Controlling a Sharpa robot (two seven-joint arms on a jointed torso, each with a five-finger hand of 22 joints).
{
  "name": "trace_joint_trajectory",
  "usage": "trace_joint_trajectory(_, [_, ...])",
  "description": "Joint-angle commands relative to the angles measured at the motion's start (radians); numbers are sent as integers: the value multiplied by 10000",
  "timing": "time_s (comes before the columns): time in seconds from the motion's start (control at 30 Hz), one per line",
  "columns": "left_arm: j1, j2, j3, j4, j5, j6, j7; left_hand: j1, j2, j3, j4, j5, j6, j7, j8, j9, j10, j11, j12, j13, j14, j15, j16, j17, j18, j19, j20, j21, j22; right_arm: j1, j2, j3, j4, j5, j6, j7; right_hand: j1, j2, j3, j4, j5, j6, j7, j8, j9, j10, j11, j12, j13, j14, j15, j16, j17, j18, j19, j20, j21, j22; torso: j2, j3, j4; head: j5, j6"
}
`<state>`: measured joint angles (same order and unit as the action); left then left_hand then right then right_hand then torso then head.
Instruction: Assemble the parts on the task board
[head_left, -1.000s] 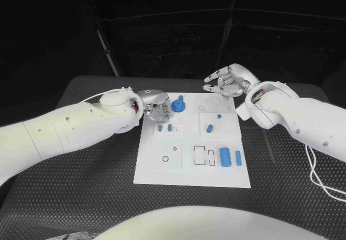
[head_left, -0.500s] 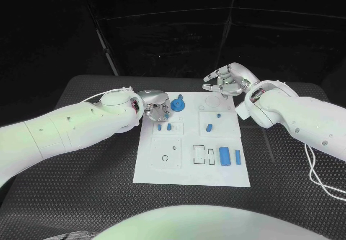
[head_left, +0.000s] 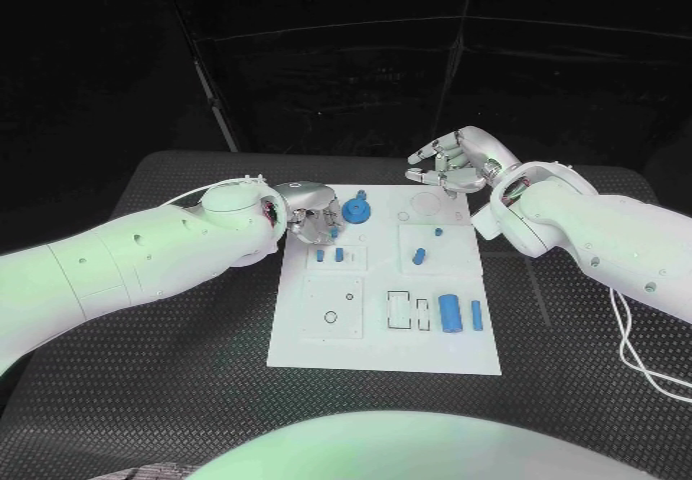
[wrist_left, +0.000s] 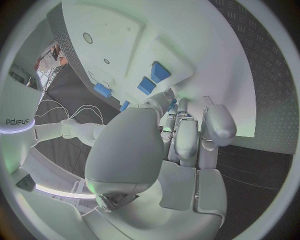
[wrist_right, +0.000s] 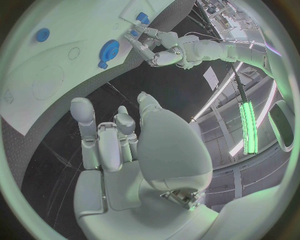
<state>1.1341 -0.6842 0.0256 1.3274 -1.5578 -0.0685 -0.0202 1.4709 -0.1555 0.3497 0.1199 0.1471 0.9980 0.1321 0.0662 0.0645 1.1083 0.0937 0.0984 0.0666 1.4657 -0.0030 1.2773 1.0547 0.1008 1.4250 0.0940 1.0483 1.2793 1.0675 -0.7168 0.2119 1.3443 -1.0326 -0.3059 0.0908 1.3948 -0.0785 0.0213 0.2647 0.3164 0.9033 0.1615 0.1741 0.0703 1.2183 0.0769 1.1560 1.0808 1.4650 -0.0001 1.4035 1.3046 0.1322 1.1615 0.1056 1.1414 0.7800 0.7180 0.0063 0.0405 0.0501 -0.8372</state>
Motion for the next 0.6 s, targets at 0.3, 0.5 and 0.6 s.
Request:
trace_joint_trajectory(0.3, [-12, -211, 16, -16, 43, -87, -181, -88, -82, -15, -8, -10, -423, 1, -43, -8, -350, 66, -201, -6, 87, 115, 17, -104, 32, -71, 114, -289, -121, 18, -64, 5, -97, -269, 311, -236, 178, 150, -7, -91, 25, -139, 10, 39, -15, -1648, -15, -1967, -2094, 165, -15, -608, -735, 299, -636, 15, -694, -1013, -8, -8, 0, -19, 25])
trace_joint_trajectory(0.5, [-17, -489, 118, -35, 153, -428, -100, -95, -31, -24, -2, -8, -384, 20, 9, 15, -385, 76, -210, 3, 82, 125, 15, -129, 48, -89, 129, -377, -164, 18, -224, 5, -99, -1507, 862, -795, 957, 168, 470, -386, -260, 218, -17, 191, 3, -2425, -63, -4527, -4289, -135, -71, -1593, -1879, 449, -1054, -43, -1423, -1968, -11, -12, -7, -182, 199])
trace_joint_trajectory(0.6, [-18, -712, 161, -6, 743, -790, 70, -105, 31, -11, 12, -5, -163, 85, 128, 56, -192, 31, -94, 43, 77, 96, 13, -169, 59, -79, 125, -401, -170, 18, -331, 5, -39, -2461, 1111, -1113, 1174, 35, 734, -430, -498, 455, -48, 196, -12, -2245, -24, -5756, -5365, -142, -80, -1995, -2315, 463, -1048, -48, -1610, -2179, -14, -16, -9, -321, 282])
